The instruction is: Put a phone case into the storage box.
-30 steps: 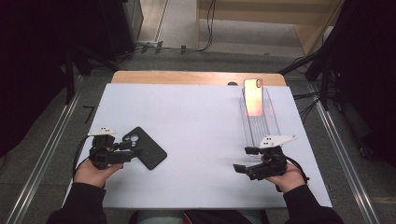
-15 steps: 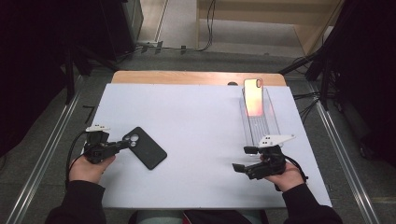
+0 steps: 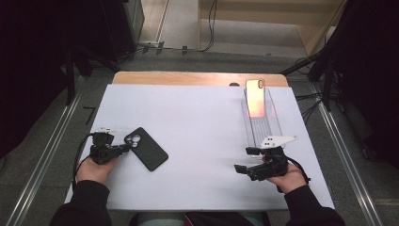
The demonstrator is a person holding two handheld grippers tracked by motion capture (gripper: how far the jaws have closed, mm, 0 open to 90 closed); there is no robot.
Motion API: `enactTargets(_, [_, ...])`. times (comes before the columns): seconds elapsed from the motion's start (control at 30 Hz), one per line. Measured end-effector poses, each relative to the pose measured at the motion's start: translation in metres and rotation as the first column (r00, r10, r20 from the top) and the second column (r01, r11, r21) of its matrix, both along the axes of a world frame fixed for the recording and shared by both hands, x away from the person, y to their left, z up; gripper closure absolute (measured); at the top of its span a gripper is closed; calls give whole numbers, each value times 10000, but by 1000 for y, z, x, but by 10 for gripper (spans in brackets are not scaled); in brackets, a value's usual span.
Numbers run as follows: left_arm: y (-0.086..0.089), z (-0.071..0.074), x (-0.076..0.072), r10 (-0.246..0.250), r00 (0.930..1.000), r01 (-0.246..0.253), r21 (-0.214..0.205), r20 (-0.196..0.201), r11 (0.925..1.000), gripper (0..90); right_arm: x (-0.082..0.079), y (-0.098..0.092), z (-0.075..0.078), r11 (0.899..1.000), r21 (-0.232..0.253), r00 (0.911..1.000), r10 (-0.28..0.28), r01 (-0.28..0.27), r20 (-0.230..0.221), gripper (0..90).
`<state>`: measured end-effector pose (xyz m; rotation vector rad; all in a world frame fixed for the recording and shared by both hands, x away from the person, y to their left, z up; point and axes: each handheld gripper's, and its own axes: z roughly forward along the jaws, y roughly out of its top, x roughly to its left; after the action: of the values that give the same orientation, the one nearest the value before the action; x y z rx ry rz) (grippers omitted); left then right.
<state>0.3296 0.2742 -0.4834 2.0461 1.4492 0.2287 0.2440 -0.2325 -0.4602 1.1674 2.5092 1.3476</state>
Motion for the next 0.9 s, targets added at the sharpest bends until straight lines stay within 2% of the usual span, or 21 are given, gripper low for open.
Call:
enactTargets(0.33, [-10,-3,19,0,9998,2,-137,195,9999,899,0,1,-1,10000,-26,10000,-29,29,-9,121])
enactTargets(0.4, [-14,-2,24,-168,9997,167,65,189,9998,900,-1,1,-1,10000,-21,10000,-46,46,-23,122])
enactTargets(0.53, [-20,-4,32,-347,9991,345,103,245,9994,899,-2,2,0,9999,-93,9997,-117,119,212,128])
enactTargets(0.73, [-30,-5,44,-616,9975,615,25,346,9981,899,-3,4,-1,9999,-124,9999,-61,62,122,128])
enactTargets(0.8, [-35,-5,48,-847,9956,842,130,405,9964,898,-3,4,-2,9999,-107,9999,-95,96,94,128])
enactTargets(0.9, [-43,-6,52,-1093,9930,1091,64,448,9940,898,-4,3,-2,9999,-108,9999,-90,91,95,128])
